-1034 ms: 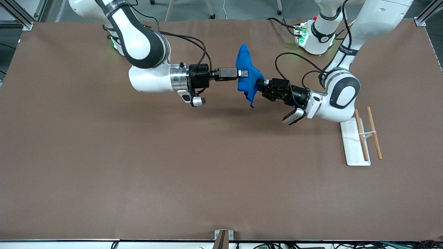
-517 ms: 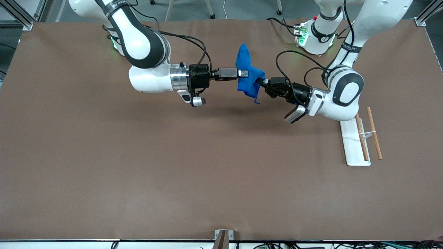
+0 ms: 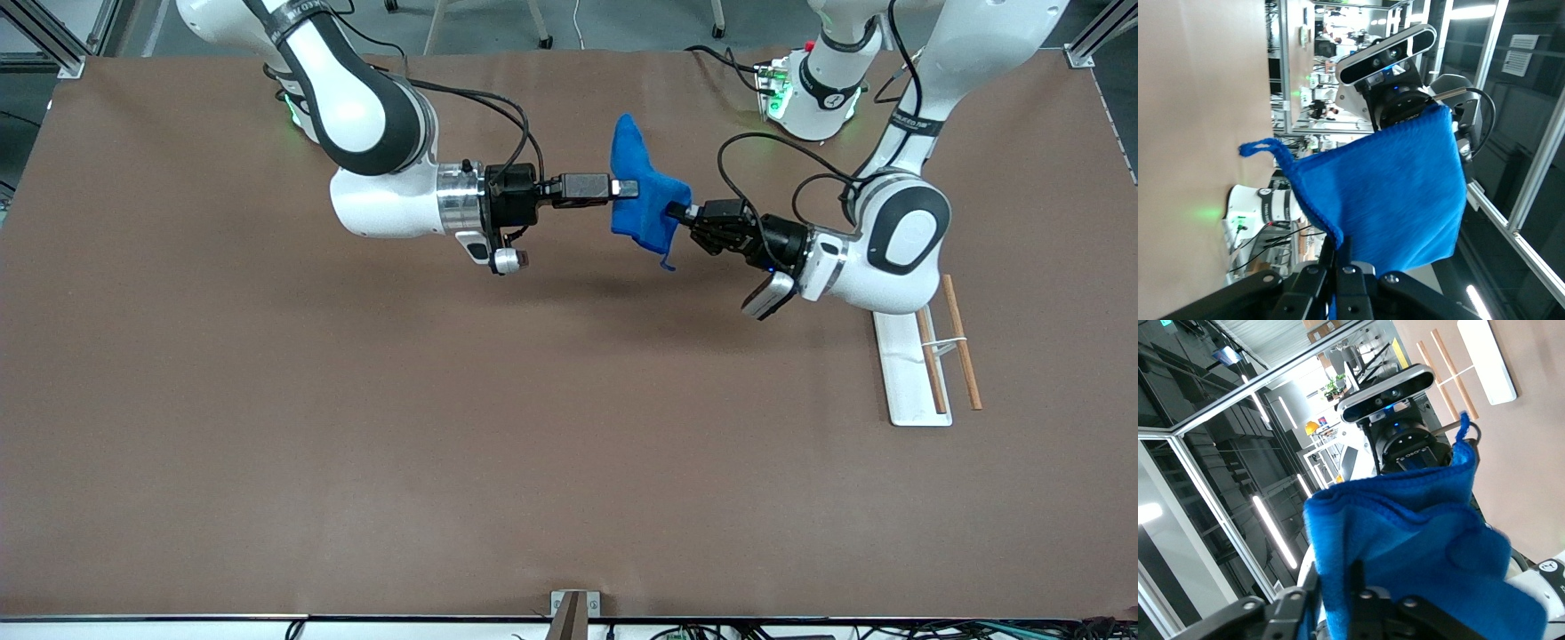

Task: Right arm passes towel to left arm to hang
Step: 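Open the right gripper and pull the towel away with the left gripper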

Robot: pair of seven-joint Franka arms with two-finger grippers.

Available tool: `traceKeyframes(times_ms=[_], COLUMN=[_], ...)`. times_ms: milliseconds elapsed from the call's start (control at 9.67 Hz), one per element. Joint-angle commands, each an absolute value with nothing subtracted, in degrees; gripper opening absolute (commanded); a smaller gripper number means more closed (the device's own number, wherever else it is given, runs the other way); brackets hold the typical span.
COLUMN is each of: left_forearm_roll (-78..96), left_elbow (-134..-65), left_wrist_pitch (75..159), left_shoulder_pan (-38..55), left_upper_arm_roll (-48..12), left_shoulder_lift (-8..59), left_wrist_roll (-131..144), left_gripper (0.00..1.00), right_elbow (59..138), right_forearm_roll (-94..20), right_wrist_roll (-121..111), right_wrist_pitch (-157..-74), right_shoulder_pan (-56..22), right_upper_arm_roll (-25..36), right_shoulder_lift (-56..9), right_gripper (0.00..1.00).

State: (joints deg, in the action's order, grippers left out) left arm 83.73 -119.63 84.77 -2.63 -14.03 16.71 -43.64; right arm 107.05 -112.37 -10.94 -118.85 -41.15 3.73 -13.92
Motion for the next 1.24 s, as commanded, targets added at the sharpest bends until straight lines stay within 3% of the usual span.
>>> traceKeyframes(times_ms=[0, 207, 517, 828, 1138], left_forearm_roll=[78.9, 73.2, 63.4, 48.7, 41.8], left_elbow=[-118.8, -117.4, -112.3, -105.2, -97.8], left_wrist_pitch=[84.7, 84.7, 84.2, 81.5, 75.1], left_shoulder_pan=[-2.6, -2.5, -2.5, -2.5, -2.5], left_upper_arm_roll=[-12.7, -10.0, -6.3, -3.1, 3.1], left_shoulder_lift=[16.6, 14.3, 10.9, 8.7, 9.3], left_wrist_roll=[-42.2, -38.8, -29.5, -25.0, -23.7], left_gripper=[0.0, 0.0, 0.0, 0.0, 0.0], right_elbow=[108.7, 108.5, 108.5, 108.6, 110.9], right_forearm_roll=[-114.0, -111.6, -95.5, -72.9, -51.0], right_wrist_roll=[-12.1, -12.1, -11.6, -11.7, -10.2], right_wrist_pitch=[-119.9, -122.0, -121.8, -121.8, -121.4], right_shoulder_pan=[-41.0, -39.4, -32.1, -23.0, -14.5], right_upper_arm_roll=[4.3, 4.7, 5.0, 5.0, 5.4], right_shoulder_lift=[-12.2, -12.2, -12.0, -11.5, -6.9], right_gripper=[1.0, 1.0, 1.0, 1.0, 1.0])
